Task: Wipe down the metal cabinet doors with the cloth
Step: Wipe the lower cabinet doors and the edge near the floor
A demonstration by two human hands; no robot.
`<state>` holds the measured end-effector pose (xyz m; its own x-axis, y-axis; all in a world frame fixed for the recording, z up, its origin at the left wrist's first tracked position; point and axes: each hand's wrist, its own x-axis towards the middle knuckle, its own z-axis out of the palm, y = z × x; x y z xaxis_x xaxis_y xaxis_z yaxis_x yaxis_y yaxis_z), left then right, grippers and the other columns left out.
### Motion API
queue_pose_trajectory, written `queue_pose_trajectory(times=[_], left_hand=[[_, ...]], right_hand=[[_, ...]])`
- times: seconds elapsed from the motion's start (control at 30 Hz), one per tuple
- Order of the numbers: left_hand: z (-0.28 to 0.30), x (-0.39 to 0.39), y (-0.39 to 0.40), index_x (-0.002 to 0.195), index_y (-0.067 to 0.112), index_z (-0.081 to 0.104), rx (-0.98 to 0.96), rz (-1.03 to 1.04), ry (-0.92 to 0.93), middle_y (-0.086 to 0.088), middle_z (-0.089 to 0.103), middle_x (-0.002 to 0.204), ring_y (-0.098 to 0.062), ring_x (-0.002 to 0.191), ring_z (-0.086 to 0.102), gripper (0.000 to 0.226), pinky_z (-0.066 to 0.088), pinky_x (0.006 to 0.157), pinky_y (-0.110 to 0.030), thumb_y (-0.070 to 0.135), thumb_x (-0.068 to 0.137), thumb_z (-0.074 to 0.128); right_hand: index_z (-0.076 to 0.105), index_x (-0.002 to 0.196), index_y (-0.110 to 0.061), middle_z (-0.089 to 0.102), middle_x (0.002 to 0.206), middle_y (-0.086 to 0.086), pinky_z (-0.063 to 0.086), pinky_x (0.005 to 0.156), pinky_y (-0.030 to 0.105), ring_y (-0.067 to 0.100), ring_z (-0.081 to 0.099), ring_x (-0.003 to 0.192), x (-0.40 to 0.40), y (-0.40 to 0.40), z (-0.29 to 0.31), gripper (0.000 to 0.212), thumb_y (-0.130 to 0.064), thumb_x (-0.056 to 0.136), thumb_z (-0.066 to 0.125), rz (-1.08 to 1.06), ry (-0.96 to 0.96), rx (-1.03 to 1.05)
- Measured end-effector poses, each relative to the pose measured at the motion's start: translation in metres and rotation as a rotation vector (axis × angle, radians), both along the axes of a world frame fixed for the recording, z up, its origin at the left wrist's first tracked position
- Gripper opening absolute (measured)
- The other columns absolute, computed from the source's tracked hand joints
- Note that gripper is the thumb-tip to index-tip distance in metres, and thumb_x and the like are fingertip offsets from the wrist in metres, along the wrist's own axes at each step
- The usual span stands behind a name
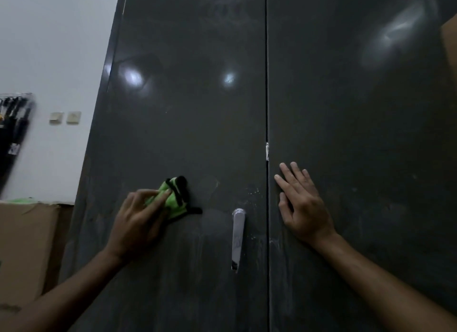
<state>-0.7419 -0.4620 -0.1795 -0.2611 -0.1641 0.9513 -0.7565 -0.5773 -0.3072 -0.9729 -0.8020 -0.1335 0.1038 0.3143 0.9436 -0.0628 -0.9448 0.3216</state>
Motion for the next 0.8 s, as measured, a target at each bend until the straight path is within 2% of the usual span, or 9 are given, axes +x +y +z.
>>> queue_pose_trajectory(times=[0.07,0.17,0.23,0.37,0.43,0.57,0.67,0.7,0.8], left_hand=[[0.010,0.010,0.017,0.136,0.009,0.066,-0.026,0.042,-0.006,-0.021,0.057,0.117,-0.040,0.092,0.055,0.043,0.045,0.077,-0.046,0.033,0.103,0.054],[0.061,0.001,0.015,0.131,0.001,0.069,-0.328,-0.026,0.243,-0.026,0.055,0.113,-0.045,0.099,0.053,0.044,0.045,0.080,-0.048,0.026,0.098,0.057],[0.088,-0.024,-0.013,0.131,0.001,0.069,-0.389,-0.073,0.339,-0.026,0.055,0.116,-0.046,0.103,0.053,0.040,0.046,0.087,-0.049,0.017,0.095,0.063],[0.064,-0.064,-0.070,0.136,0.012,0.069,0.068,-0.082,0.008,-0.020,0.059,0.120,-0.035,0.098,0.054,0.042,0.047,0.079,-0.042,0.027,0.098,0.061],[0.040,-0.061,-0.070,0.140,0.015,0.067,0.231,-0.080,-0.052,-0.017,0.061,0.122,-0.030,0.096,0.054,0.044,0.047,0.076,-0.040,0.031,0.100,0.057],[0.047,-0.054,-0.059,0.137,0.015,0.068,0.170,-0.065,-0.085,-0.019,0.062,0.118,-0.035,0.093,0.058,0.041,0.052,0.074,-0.047,0.031,0.100,0.057],[0.082,-0.084,-0.088,0.137,0.014,0.069,-0.135,-0.223,0.242,-0.014,0.057,0.118,-0.031,0.102,0.054,0.039,0.053,0.080,-0.049,0.026,0.101,0.062],[0.089,-0.100,-0.103,0.137,0.015,0.069,-0.152,-0.276,0.315,-0.011,0.056,0.118,-0.028,0.105,0.052,0.038,0.054,0.082,-0.048,0.024,0.100,0.065],[0.085,-0.136,-0.144,0.135,0.021,0.072,0.105,-0.350,0.246,-0.005,0.059,0.118,-0.022,0.105,0.056,0.039,0.054,0.082,-0.040,0.028,0.097,0.072]], right_hand=[[0.057,0.142,-0.004,0.041,0.159,0.014,0.025,0.125,0.051,0.027,0.027,0.154,-0.001,0.001,0.000,0.048,-0.016,0.097,0.048,-0.012,0.007,0.000],[0.056,0.142,-0.002,0.042,0.158,0.016,0.026,0.124,0.052,0.030,0.029,0.153,-0.005,0.005,-0.002,0.048,-0.017,0.098,0.046,-0.017,0.026,0.014],[0.055,0.143,-0.001,0.041,0.158,0.016,0.028,0.124,0.053,0.031,0.029,0.153,-0.007,0.006,-0.006,0.048,-0.016,0.098,0.044,-0.015,0.046,0.020],[0.053,0.144,0.001,0.041,0.159,0.016,0.030,0.122,0.052,0.030,0.030,0.153,-0.013,-0.001,-0.022,0.047,-0.011,0.099,0.047,-0.024,0.076,-0.015],[0.055,0.143,0.001,0.041,0.159,0.015,0.031,0.122,0.051,0.029,0.030,0.153,-0.018,-0.008,-0.028,0.045,-0.013,0.101,0.048,-0.022,0.080,-0.036],[0.060,0.138,0.000,0.046,0.156,0.014,0.034,0.121,0.050,0.027,0.034,0.152,-0.027,-0.020,-0.038,0.039,-0.016,0.103,0.055,0.001,0.079,-0.059],[0.064,0.133,0.000,0.052,0.151,0.015,0.038,0.118,0.052,0.028,0.040,0.148,-0.034,-0.015,-0.041,0.036,-0.009,0.097,0.066,0.054,0.082,0.026],[0.066,0.131,0.000,0.055,0.148,0.015,0.040,0.117,0.052,0.028,0.043,0.146,-0.036,-0.010,-0.041,0.036,-0.008,0.096,0.069,0.077,0.075,0.074],[0.070,0.123,-0.001,0.066,0.133,0.014,0.049,0.106,0.050,0.032,0.057,0.131,-0.039,0.009,-0.033,0.030,-0.010,0.094,0.069,0.166,-0.027,0.212]])
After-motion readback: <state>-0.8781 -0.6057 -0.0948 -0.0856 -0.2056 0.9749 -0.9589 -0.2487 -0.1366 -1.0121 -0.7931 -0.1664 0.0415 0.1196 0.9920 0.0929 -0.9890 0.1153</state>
